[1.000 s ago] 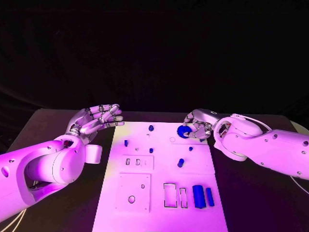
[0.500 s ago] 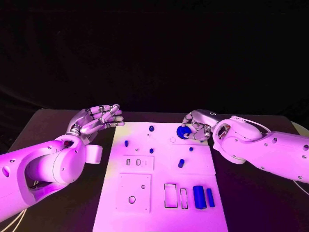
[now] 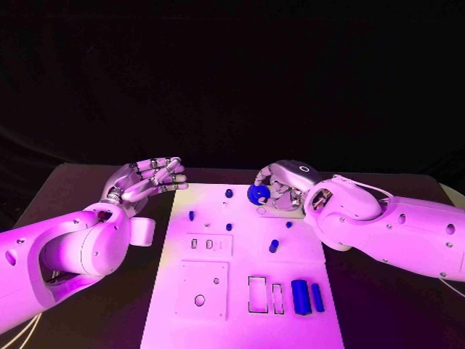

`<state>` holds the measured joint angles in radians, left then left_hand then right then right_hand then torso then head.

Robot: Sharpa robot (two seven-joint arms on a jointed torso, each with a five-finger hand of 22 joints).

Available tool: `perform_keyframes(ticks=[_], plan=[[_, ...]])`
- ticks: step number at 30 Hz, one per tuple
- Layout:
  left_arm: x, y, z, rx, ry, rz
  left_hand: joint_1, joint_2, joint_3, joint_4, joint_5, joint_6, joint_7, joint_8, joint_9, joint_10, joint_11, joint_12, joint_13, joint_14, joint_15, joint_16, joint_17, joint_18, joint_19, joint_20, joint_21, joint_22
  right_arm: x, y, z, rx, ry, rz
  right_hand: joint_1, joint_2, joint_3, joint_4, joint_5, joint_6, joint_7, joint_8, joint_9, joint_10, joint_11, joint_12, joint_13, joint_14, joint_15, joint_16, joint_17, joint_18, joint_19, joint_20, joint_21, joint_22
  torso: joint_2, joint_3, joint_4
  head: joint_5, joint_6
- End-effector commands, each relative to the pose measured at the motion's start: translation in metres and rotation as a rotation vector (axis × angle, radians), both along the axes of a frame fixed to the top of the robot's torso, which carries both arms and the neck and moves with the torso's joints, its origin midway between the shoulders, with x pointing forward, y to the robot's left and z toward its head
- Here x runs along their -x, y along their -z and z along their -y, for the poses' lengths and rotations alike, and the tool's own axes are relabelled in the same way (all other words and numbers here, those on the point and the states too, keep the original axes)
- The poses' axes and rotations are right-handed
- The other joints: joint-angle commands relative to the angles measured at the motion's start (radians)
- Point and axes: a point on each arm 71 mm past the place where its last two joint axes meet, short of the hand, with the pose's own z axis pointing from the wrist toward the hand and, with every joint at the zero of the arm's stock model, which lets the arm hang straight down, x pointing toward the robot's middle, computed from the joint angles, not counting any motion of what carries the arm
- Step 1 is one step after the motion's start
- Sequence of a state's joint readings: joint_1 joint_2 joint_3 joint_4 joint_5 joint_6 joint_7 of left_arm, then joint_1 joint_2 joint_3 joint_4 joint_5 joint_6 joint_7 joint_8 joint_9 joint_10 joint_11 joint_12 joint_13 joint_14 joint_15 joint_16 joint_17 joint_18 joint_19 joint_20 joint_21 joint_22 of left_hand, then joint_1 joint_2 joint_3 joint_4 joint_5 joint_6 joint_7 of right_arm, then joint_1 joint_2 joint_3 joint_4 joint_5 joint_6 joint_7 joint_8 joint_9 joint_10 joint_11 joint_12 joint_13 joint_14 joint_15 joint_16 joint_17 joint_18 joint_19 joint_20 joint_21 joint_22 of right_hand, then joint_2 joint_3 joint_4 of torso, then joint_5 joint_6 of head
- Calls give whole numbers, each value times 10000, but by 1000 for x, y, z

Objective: Assemble the parts on the task board

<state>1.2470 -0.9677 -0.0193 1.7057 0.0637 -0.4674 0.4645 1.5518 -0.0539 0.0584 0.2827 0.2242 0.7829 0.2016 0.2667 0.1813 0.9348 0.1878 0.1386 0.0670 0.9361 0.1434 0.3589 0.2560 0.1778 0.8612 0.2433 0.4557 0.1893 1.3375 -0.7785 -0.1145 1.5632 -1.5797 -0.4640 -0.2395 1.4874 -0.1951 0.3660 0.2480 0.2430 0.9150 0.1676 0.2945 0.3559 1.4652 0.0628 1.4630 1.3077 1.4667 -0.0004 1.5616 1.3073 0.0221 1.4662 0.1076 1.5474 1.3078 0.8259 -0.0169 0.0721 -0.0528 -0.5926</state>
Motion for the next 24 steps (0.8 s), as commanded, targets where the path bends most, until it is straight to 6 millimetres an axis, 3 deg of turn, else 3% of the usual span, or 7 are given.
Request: perform_keyframes(ticks=[1,11,24], plan=[[0,-2,3,110,198,81,122,-15,57,8,-33,48,366,20,-13,89,13,-54,-5,-51,-18,-35,10,47,37,-11,40,-6,3,-5,-14,86,-220,538,-115,-7,61,-3,-7,381,-299,82,85,131,-56,47,1480,1001,-78,39,2449,-149,848,-41,50,2396,-3,-12,-4,35,7],[0,-2,5,127,253,74,122,-15,57,8,-33,48,366,20,-13,89,13,-54,-5,-51,-18,-35,10,47,37,-11,40,-6,0,-2,-49,105,-712,529,-124,1,97,-7,-10,394,-304,84,86,127,-62,41,1474,1000,-86,38,2444,-152,854,-49,56,2404,7,-10,0,64,25],[0,-2,7,143,297,75,122,-15,57,8,-33,48,366,20,-13,89,13,-54,-5,-51,-18,-35,10,47,37,-11,40,-6,-7,14,-75,285,-955,257,-160,1,122,5,-13,383,-299,73,83,138,-60,52,1488,999,-91,36,2438,-150,850,-56,51,2399,19,4,-3,111,-13]])
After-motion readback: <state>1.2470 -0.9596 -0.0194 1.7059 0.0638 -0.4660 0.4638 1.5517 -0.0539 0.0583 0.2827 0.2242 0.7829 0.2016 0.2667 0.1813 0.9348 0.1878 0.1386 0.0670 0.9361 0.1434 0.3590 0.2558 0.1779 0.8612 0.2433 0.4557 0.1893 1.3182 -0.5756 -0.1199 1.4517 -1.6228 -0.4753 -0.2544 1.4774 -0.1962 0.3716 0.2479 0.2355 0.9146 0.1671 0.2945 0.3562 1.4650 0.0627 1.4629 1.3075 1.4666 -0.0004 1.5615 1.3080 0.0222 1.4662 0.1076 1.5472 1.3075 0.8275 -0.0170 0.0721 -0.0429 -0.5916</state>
